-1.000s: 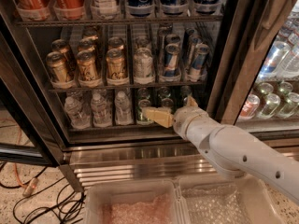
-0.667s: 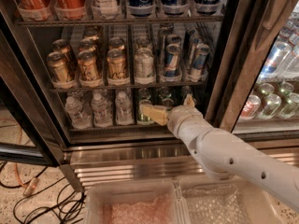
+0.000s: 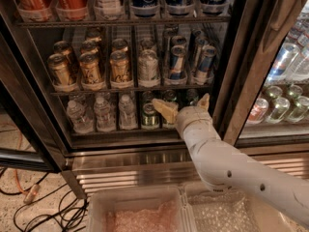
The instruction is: Pick redbull can from middle shelf of fridge
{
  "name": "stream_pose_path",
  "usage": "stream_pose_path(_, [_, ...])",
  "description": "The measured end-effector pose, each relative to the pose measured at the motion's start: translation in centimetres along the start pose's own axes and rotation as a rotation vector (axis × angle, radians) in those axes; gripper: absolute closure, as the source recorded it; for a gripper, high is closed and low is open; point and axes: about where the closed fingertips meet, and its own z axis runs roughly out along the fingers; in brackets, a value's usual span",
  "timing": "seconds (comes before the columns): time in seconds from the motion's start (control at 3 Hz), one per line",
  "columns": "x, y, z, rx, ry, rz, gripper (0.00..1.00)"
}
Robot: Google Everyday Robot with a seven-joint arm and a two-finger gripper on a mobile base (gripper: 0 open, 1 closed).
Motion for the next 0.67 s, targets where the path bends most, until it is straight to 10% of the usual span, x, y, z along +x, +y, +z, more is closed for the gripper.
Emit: stream_pose_path(0.67, [-0.80, -1.56, -0.88, 0.073, -0.101, 0.034, 0.00])
